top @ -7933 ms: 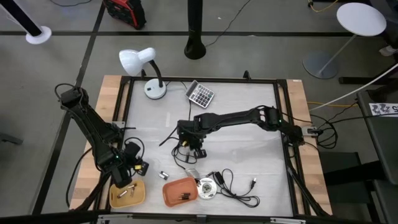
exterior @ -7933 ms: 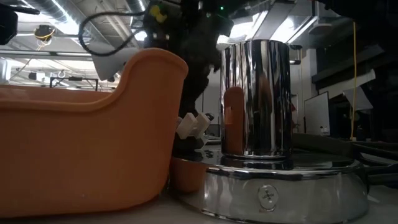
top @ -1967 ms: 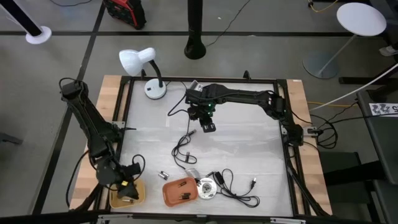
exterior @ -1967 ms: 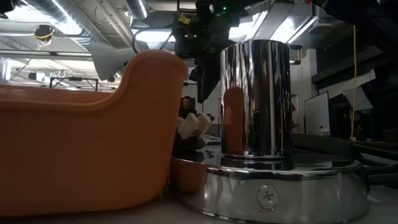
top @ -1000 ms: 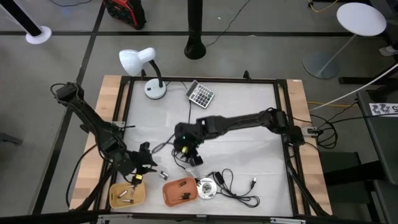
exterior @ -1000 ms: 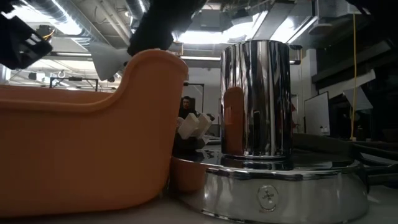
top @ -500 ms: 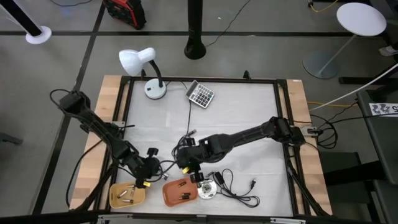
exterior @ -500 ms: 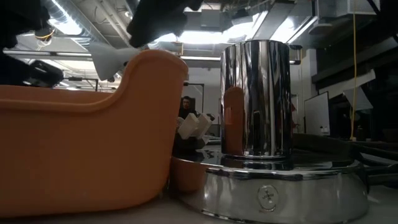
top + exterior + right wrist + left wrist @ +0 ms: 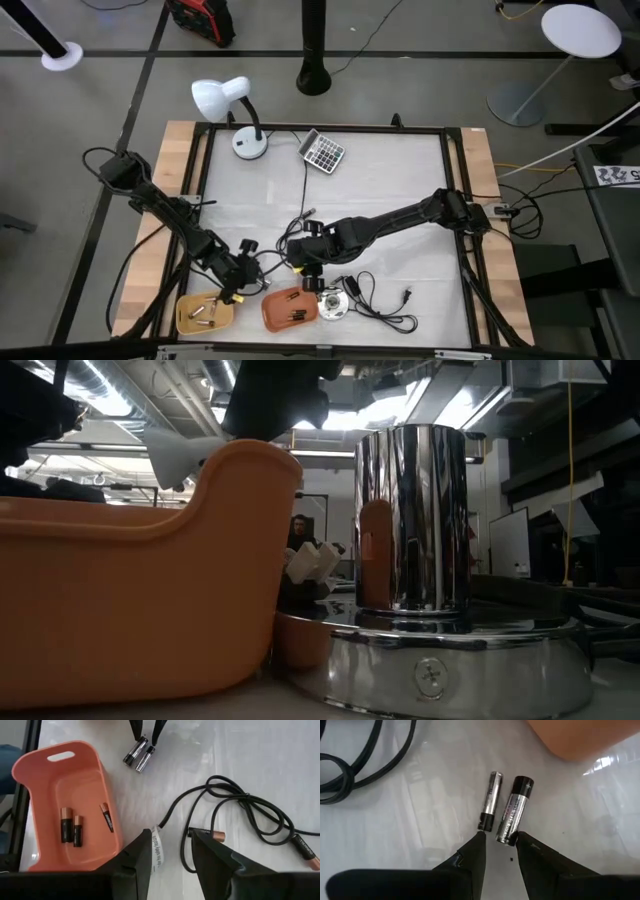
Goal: Sort batteries
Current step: Put the white battery into the yellow bin
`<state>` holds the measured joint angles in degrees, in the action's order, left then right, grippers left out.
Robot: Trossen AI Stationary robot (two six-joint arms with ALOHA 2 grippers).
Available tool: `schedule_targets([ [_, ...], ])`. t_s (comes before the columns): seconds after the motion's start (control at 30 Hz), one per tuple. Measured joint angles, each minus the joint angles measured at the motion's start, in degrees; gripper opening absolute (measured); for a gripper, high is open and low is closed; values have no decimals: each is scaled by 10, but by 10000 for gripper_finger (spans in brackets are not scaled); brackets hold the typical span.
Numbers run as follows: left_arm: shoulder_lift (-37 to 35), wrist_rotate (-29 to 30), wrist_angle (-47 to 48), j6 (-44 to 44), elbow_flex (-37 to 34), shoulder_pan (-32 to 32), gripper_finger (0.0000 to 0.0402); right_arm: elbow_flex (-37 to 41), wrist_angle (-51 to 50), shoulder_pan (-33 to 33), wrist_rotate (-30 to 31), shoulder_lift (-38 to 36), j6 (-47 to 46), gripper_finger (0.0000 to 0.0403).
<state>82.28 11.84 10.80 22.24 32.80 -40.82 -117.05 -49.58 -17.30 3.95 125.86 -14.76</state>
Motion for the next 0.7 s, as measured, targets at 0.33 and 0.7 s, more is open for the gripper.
schedule_targets([
  [0.33,0,1,2,-13,0,0,102,0,0,0,0,0,0,133],
  [0.7,0,-14,-10,-12,0,0,102,0,0,0,0,0,0,133],
])
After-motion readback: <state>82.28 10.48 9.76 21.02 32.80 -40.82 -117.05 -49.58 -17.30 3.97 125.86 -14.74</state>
